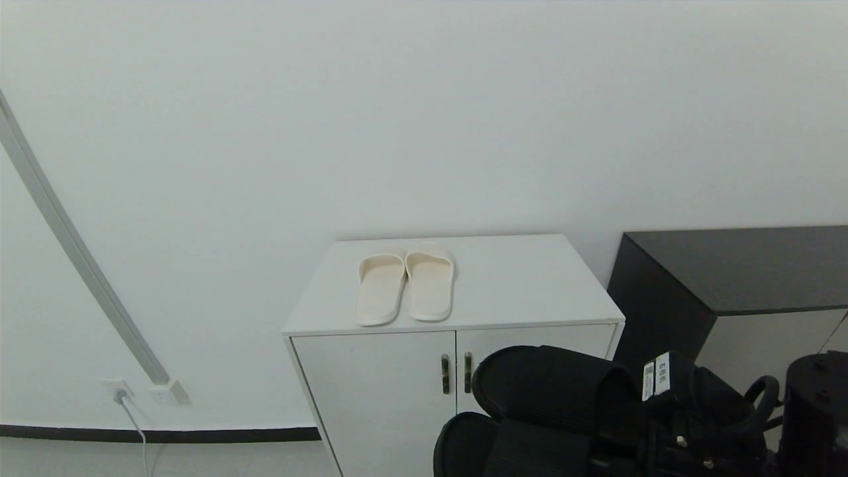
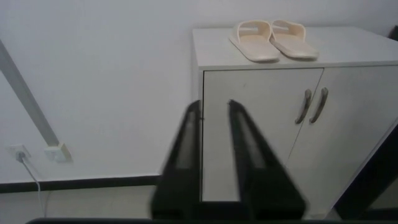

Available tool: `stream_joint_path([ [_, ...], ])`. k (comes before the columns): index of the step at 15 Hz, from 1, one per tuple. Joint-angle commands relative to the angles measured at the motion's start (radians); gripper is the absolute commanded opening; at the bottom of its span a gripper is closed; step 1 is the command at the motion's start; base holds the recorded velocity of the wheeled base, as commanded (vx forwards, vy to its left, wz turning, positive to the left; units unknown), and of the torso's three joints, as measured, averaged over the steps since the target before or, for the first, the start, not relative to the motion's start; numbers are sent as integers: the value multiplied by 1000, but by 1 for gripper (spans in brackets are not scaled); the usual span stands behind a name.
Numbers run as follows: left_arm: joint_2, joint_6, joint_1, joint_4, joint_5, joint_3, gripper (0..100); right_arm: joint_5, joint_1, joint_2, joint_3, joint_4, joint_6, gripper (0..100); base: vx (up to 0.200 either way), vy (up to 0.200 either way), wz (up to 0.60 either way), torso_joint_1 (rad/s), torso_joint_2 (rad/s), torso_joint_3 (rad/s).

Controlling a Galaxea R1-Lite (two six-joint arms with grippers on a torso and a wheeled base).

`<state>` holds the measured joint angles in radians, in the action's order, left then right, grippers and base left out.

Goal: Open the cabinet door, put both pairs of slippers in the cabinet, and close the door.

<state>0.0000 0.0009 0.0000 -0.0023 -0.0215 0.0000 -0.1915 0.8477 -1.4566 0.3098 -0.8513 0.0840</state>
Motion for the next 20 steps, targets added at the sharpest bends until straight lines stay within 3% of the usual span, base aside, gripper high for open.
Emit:
stream_joint_path([
  [1,0,-2,0,-1,-3,0,100,0,1,-5,-5,0,0,0,0,0,0,-159,359,203],
  [20,0,-1,0,-1,-3,0,100,1,8,-10,-17,0,3,0,0,0,0,-193,496,296],
])
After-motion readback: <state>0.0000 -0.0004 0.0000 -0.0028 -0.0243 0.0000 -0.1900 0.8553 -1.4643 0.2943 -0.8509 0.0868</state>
